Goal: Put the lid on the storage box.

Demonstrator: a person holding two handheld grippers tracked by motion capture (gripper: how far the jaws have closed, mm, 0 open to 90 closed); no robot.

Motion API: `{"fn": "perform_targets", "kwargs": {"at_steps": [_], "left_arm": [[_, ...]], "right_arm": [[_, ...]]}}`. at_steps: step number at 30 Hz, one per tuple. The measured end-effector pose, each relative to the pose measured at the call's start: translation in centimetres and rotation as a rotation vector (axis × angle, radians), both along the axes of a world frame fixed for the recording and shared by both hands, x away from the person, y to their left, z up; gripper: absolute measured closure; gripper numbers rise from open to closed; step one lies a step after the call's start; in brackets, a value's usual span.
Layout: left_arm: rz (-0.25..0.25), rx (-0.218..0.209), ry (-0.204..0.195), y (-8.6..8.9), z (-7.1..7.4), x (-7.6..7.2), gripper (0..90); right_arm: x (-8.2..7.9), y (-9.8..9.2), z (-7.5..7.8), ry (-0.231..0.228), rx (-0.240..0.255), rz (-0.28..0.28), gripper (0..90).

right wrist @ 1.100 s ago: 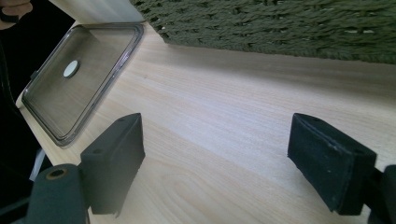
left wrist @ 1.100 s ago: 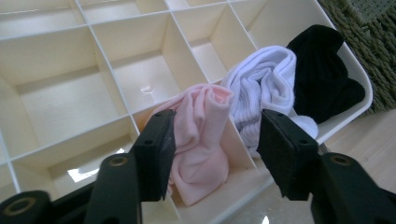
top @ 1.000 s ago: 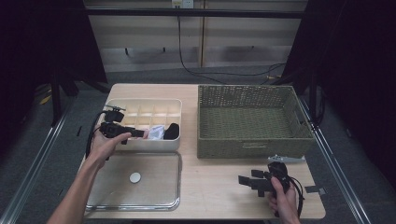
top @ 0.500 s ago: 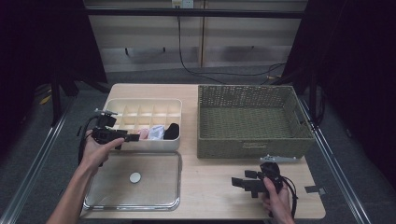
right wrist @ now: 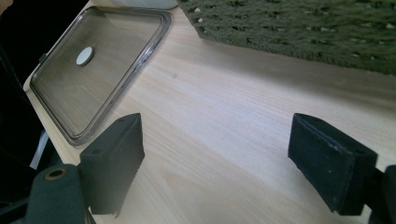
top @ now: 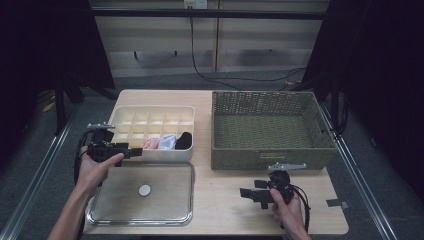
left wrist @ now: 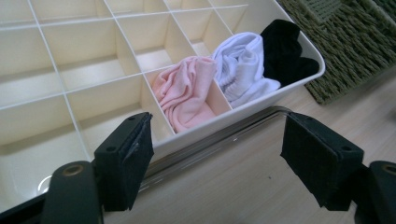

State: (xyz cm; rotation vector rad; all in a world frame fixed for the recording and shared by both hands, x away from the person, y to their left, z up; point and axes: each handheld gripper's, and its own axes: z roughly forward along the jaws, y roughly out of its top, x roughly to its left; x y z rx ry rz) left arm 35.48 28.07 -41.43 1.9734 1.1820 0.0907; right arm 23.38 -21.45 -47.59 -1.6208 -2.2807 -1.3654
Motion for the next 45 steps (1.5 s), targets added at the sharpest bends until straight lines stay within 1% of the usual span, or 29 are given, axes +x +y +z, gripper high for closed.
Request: {"fn": "perform_targets", "kwargs": {"at_steps": [1, 3, 5, 8, 9, 13, 15, 18, 20, 22, 23, 24, 25, 26, 27, 29, 30, 31, 33, 34, 35, 36, 37, 39, 41, 42, 43, 44, 45], "left_arm": [[0.001, -0.012, 0.004, 0.0, 0.1, -0.2, 23.7], [0.008, -0.001, -0.022, 0.0, 0.4, -0.7, 24.1], [0.008, 0.007, -0.032, 0.2, 0.7, -1.1, 26.2], [0.017, -0.001, -0.028, 0.4, 0.8, -1.9, 29.5], [0.02, 0.008, -0.024, 0.4, 0.8, -2.1, 32.0], [0.024, 0.003, -0.031, 0.8, 0.8, -3.0, 35.7], [0.02, 0.014, -0.034, 1.0, 0.6, -3.5, 35.7], [0.018, 0.017, -0.025, 1.4, 0.2, -3.9, 35.6], [0.017, 0.004, -0.027, 2.0, -0.1, -4.2, 35.7], [0.037, 0.013, -0.004, 2.4, -0.5, -4.4, 35.6], [0.045, 0.026, -0.005, 2.7, -0.6, -4.6, 35.7], [0.046, 0.022, -0.003, 3.0, -0.6, -4.8, 35.6], [0.045, 0.006, 0.004, 3.3, -0.7, -4.9, 35.4], [0.048, 0.004, 0.005, 3.6, -0.8, -5.1, 35.3], [0.056, 0.014, 0.003, 4.0, -0.9, -5.3, 35.3], [0.075, 0.005, 0.009, 4.6, -1.1, -5.7, 34.7], [0.099, 0.024, 0.001, 4.8, -1.3, -6.0, 35.6], [0.105, 0.028, 0.007, 5.0, -1.4, -6.1, 35.2], [0.111, 0.008, 0.003, 5.5, -1.7, -6.5, 35.6], [0.118, 0.004, 0.004, 5.8, -1.9, -6.7, 35.6], [0.119, -0.017, 0.018, 6.1, -2.1, -6.8, 35.3], [0.128, -0.022, 0.022, 6.4, -2.4, -6.9, 34.9], [0.136, -0.01, 0.026, 6.7, -2.6, -7.0, 34.8], [0.142, -0.009, 0.043, 7.2, -3.1, -7.1, 34.0], [0.162, 0.017, 0.054, 7.6, -3.5, -7.1, 33.8], [0.163, 0.014, 0.064, 8.0, -3.7, -7.1, 33.8], [0.171, -0.012, 0.08, 8.4, -3.9, -7.0, 34.1], [0.179, -0.027, 0.085, 8.7, -4.1, -7.0, 34.6], [0.191, -0.02, 0.087, 9.0, -4.4, -7.0, 34.8]], "right_arm": [[0.1, 0.2, 0.1, 0.0, 0.005, 0.004, 18.4], [0.3, 0.7, 0.3, -0.008, 0.005, 0.016, 18.6], [0.6, 1.3, 0.4, -0.013, -0.001, 0.032, 19.6], [1.1, 2.4, 0.4, -0.012, -0.005, 0.045, 22.8], [1.3, 2.8, 0.5, -0.008, -0.004, 0.046, 23.7], [2.1, 4.1, 0.4, -0.004, -0.009, 0.059, 29.9], [2.3, 4.8, 0.5, -0.011, -0.007, 0.066, 33.2], [2.7, 5.9, 0.6, -0.019, 0.004, 0.084, 38.4], [2.9, 6.8, 0.6, -0.01, 0.012, 0.102, 38.4], [3.2, 7.7, 0.4, -0.002, 0.016, 0.129, 40.2], [3.3, 8.2, 0.4, 0.001, 0.015, 0.139, 40.8], [3.5, 8.7, 0.3, 0.0, 0.015, 0.147, 41.2], [3.6, 9.1, 0.3, 0.0, 0.011, 0.149, 41.5], [3.8, 9.5, 0.3, 0.001, 0.013, 0.153, 42.4], [3.9, 9.9, 0.3, -0.002, 0.019, 0.16, 43.7], [4.2, 10.6, 0.3, -0.004, 0.021, 0.161, 45.7], [4.3, 10.9, 0.3, -0.005, 0.022, 0.163, 46.5], [4.4, 11.3, 0.3, -0.004, 0.021, 0.163, 46.8], [4.7, 12.0, 0.0, 0.008, 0.013, 0.152, 49.8], [4.9, 12.3, -0.3, 0.016, 0.027, 0.143, 51.2], [5.0, 12.7, -0.5, 0.018, 0.026, 0.134, 51.3], [5.2, 13.0, -0.7, 0.02, 0.022, 0.129, 51.8], [5.4, 13.3, -0.9, 0.029, 0.028, 0.128, 51.9], [5.7, 13.8, -1.1, 0.04, 0.03, 0.121, 51.9], [5.9, 14.0, -1.2, 0.05, 0.029, 0.117, 51.8], [6.0, 14.1, -1.3, 0.051, 0.025, 0.117, 51.1], [6.1, 14.3, -1.4, 0.057, 0.016, 0.12, 50.1], [6.2, 14.4, -1.5, 0.063, 0.011, 0.126, 49.2], [6.2, 14.6, -1.6, 0.068, 0.004, 0.131, 48.3]]}}
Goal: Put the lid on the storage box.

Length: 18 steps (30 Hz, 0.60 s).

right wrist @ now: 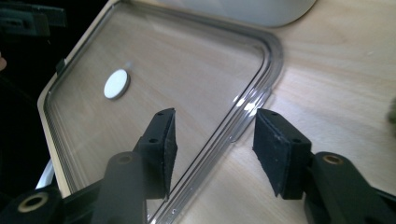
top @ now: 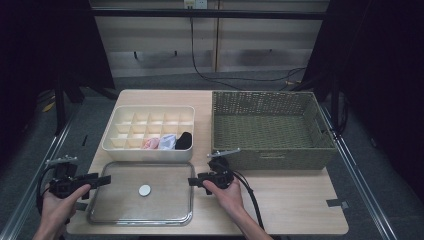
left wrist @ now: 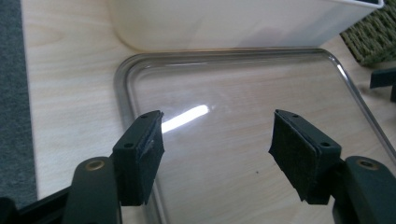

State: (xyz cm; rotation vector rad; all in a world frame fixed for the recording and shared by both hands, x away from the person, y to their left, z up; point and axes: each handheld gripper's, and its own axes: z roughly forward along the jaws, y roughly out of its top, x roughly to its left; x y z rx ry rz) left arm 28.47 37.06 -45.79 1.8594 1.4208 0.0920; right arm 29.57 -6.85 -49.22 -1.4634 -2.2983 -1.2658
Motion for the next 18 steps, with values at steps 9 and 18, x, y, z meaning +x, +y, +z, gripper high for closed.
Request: {"fn": "perform_targets", "kwargs": {"at_steps": [9, 18], "left_arm": [[0.015, 0.019, 0.061, 0.8, -2.1, 0.1, 32.8], [0.009, 0.069, 0.082, 0.3, -2.7, 0.2, 38.8]], "right_arm": [[0.4, 0.8, -0.7, -0.019, -0.032, -0.014, 46.9], [0.5, 1.3, -1.0, -0.011, -0.015, -0.044, 49.3]]}}
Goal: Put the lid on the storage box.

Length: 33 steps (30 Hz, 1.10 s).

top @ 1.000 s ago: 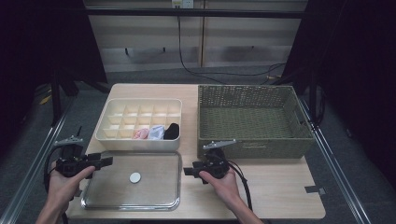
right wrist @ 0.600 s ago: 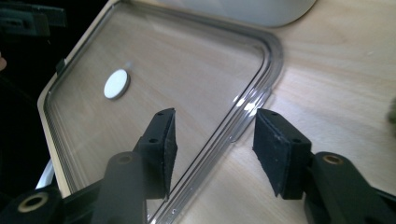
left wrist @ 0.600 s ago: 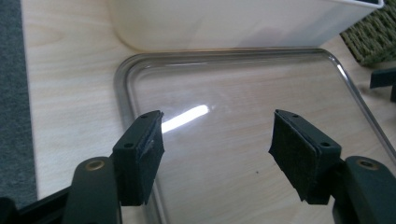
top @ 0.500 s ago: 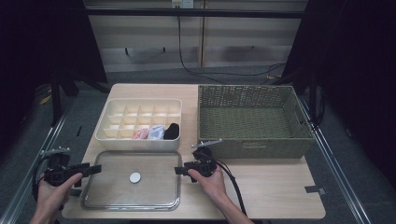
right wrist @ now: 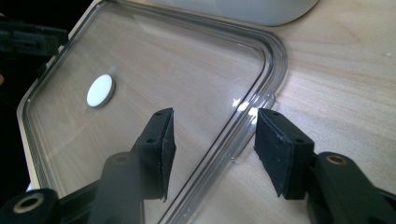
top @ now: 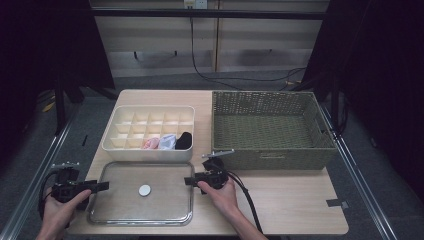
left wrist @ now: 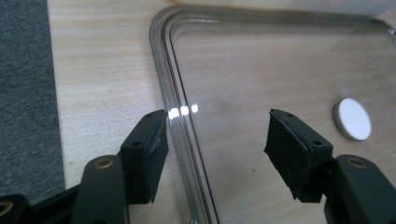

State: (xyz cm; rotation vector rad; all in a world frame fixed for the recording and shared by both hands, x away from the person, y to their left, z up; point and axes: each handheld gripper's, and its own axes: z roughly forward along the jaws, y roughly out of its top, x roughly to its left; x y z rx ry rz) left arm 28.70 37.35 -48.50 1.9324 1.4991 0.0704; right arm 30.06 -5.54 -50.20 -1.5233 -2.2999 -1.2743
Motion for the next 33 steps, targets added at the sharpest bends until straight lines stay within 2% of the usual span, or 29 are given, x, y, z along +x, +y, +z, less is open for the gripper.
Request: {"fn": "perform_targets", "kwargs": {"at_steps": [5, 7, 8, 11, 16, 20, 26, 28, 33], "left_arm": [[-0.001, -0.011, -0.004, 0.2, -0.1, 0.0, 40.1], [-0.012, 0.005, 0.002, 0.1, 0.0, 0.0, 40.0], [-0.001, 0.003, -0.002, 0.0, 0.0, 0.0, 39.8], [-0.018, 0.014, 0.002, 0.0, 0.1, 0.1, 39.3], [-0.016, 0.018, 0.006, 0.0, 0.1, 0.2, 39.3], [-0.015, 0.03, 0.006, -0.3, 0.2, 0.2, 39.3], [-0.036, 0.014, 0.02, 0.1, 0.2, 0.1, 39.2], [-0.015, -0.004, 0.015, 0.1, 0.1, 0.0, 39.2], [-0.027, 0.008, 0.017, 0.1, 0.1, 0.0, 39.1]], "right_arm": [[-0.1, 0.1, 0.1, 0.028, 0.007, -0.032, 49.1], [-0.1, 0.2, 0.1, 0.046, 0.019, -0.052, 48.6], [-0.1, 0.1, 0.1, 0.051, 0.025, -0.059, 48.6], [-0.1, 0.1, 0.0, 0.079, 0.048, -0.089, 48.6], [-0.4, -0.1, -0.2, 0.097, 0.083, -0.118, 48.5], [-0.6, -0.5, -0.4, 0.127, 0.136, -0.145, 48.6], [-1.1, -0.4, -0.5, 0.137, 0.164, -0.172, 43.3], [-1.3, -0.3, -0.5, 0.142, 0.173, -0.18, 41.9], [-1.3, -0.4, -0.5, 0.156, 0.191, -0.195, 41.8]]}}
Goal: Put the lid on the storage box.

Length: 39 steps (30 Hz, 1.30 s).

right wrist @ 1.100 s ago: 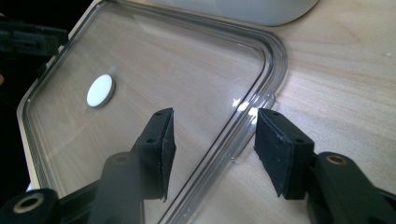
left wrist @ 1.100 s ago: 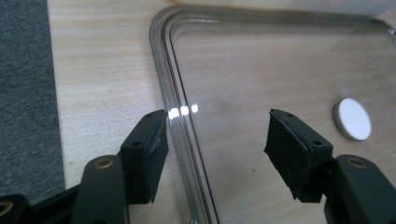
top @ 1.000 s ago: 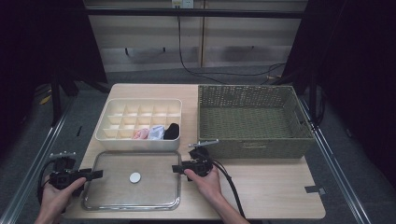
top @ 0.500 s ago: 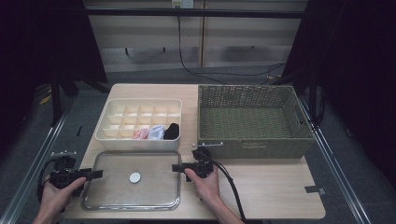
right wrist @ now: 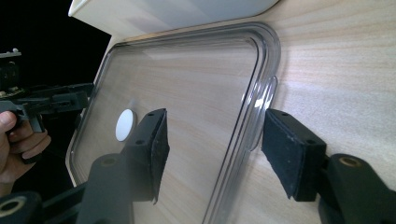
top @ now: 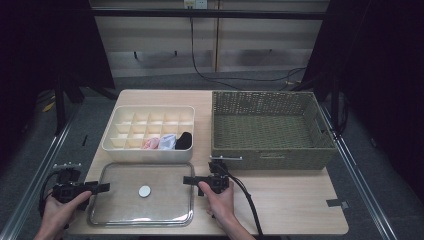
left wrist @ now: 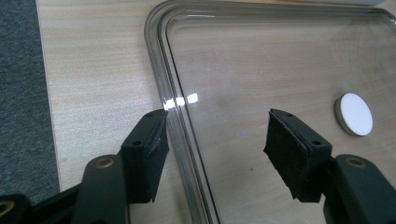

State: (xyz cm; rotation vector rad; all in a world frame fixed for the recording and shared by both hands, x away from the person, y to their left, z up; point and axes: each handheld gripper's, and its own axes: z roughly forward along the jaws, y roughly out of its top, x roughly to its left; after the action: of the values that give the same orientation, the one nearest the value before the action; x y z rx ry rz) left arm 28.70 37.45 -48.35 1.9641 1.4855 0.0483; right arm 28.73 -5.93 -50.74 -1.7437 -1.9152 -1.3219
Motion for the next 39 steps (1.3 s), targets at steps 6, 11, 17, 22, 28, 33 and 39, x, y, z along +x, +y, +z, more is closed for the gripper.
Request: {"fn": "perform_targets", "kwargs": {"at_steps": [6, 11, 17, 22, 28, 33, 39], "left_arm": [[0.001, 0.002, 0.0, -0.1, 0.0, 0.0, 39.0], [-0.045, 0.003, 0.007, -0.4, 0.0, 0.0, 42.3], [-0.024, -0.028, 0.009, -0.1, -0.1, 0.2, 42.2], [-0.029, -0.013, 0.007, -0.3, 0.0, 0.2, 39.7], [-0.016, -0.009, -0.006, -0.7, -0.1, 0.6, 38.2], [-0.022, 0.006, 0.001, -0.8, 0.0, 1.0, 37.5], [-0.023, -0.009, 0.003, -0.7, 0.0, 1.0, 37.4]], "right_arm": [[0.1, -0.6, -0.4, 0.04, 0.069, -0.024, 43.9], [0.2, -0.3, -0.7, 0.058, 0.106, -0.02, 46.5], [0.5, -0.5, -0.7, 0.037, 0.052, 0.028, 58.3], [0.6, -0.8, -0.8, 0.028, 0.031, 0.072, 65.9], [0.6, -1.1, -0.7, -0.005, 0.046, 0.109, 64.0], [0.7, -1.2, -0.6, -0.013, 0.065, 0.125, 63.4], [1.1, -1.4, -0.2, -0.028, 0.112, 0.14, 64.2]]}}
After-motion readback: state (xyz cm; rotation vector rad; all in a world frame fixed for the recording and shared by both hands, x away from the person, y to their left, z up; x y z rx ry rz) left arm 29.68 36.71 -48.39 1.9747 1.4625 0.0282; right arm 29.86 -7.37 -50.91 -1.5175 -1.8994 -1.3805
